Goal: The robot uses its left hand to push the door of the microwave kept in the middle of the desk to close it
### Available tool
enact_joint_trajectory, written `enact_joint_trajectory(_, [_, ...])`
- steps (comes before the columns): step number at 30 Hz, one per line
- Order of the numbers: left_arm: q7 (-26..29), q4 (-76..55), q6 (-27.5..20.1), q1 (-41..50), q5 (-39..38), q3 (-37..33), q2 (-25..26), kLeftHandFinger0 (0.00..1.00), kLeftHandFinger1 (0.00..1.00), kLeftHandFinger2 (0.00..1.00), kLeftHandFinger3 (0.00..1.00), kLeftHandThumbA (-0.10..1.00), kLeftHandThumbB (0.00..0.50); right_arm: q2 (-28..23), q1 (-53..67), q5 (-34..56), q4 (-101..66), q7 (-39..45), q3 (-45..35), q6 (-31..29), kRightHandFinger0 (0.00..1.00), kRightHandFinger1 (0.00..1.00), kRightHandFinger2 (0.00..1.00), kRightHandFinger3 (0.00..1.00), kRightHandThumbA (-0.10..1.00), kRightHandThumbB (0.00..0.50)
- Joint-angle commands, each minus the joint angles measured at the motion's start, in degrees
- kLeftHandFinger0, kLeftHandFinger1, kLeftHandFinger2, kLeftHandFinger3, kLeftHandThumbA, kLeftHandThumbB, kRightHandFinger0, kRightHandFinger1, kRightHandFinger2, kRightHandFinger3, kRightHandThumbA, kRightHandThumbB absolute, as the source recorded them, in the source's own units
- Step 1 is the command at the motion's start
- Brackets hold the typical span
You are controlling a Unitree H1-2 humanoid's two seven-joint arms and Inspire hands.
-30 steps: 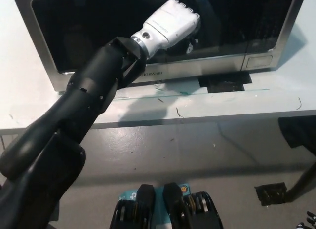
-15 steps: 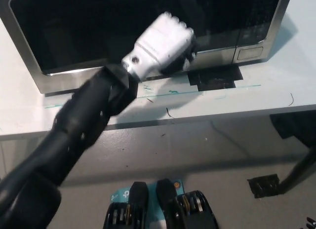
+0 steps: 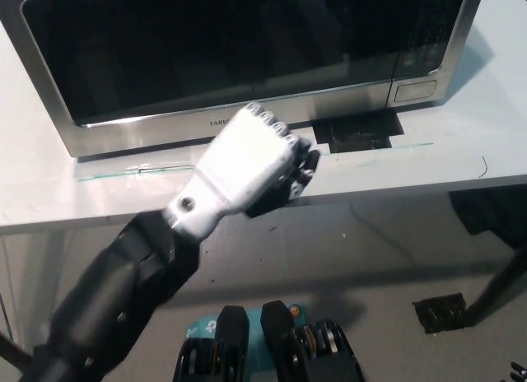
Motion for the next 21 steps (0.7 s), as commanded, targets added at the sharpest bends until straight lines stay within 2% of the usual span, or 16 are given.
enact_joint_trajectory(1, [-4.6,-25.4,5.8,5.3,-0.5,12.5,6.5,0.00,0.00,0.00,0.00,-0.10,0.500,-1.7,-0.9,0.5,-1.4,-1.2,-0.9,-1.8,0.80,0.92,0.99,0.99,0.06,0.000])
enact_joint_trajectory(4, [-3.2,-27.0,5.5,9.0,-0.6,15.5,7.1,0.00,0.00,0.00,0.00,-0.10,0.500,-1.8,-1.7,0.7,-1.1,-1.3,-1.1,-1.9,0.80,0.92,0.99,0.99,0.06,0.000])
enact_joint_trajectory(8, [-2.3,-26.5,6.3,20.3,-2.3,21.8,8.3,0.00,0.00,0.00,0.00,-0.10,0.500,-1.8,-1.8,0.7,-1.0,-1.2,-1.2,-1.9,0.80,0.92,0.99,0.99,0.06,0.000])
enact_joint_trajectory(11, [-0.3,-24.0,4.7,24.8,-2.5,24.2,7.7,0.00,0.00,0.00,0.00,-0.10,0.500,-1.8,-1.9,0.7,-0.9,-1.2,-1.4,-2.1,0.80,0.92,0.99,0.99,0.06,0.000])
enact_joint_trajectory(16, [3.8,-15.3,3.0,28.0,-1.1,24.7,6.5,0.00,0.00,0.00,0.00,-0.10,0.500,-2.0,-2.6,0.8,-0.8,-1.3,-1.6,-2.1,0.80,0.92,0.99,0.99,0.06,0.000])
enact_joint_trajectory(18, [6.1,-10.1,3.3,28.9,1.1,23.6,6.3,0.00,0.00,0.00,0.00,-0.10,0.500,-2.0,-2.6,0.8,-0.7,-1.3,-1.6,-2.1,0.80,0.92,0.99,0.99,0.06,0.000])
enact_joint_trajectory(20, [5.3,-5.4,5.2,29.8,0.3,23.1,5.2,0.00,0.00,0.00,0.00,-0.10,0.500,-2.0,-2.6,0.8,-0.7,-1.3,-1.7,-2.1,0.80,0.92,0.99,0.99,0.06,0.000])
enact_joint_trajectory(21, [7.1,-2.7,5.5,29.7,0.8,22.8,4.7,0.00,0.00,0.00,0.00,-0.10,0.500,-2.2,-3.2,0.7,-0.4,-1.1,-1.6,-2.1,0.80,0.92,0.99,0.99,0.06,0.000])
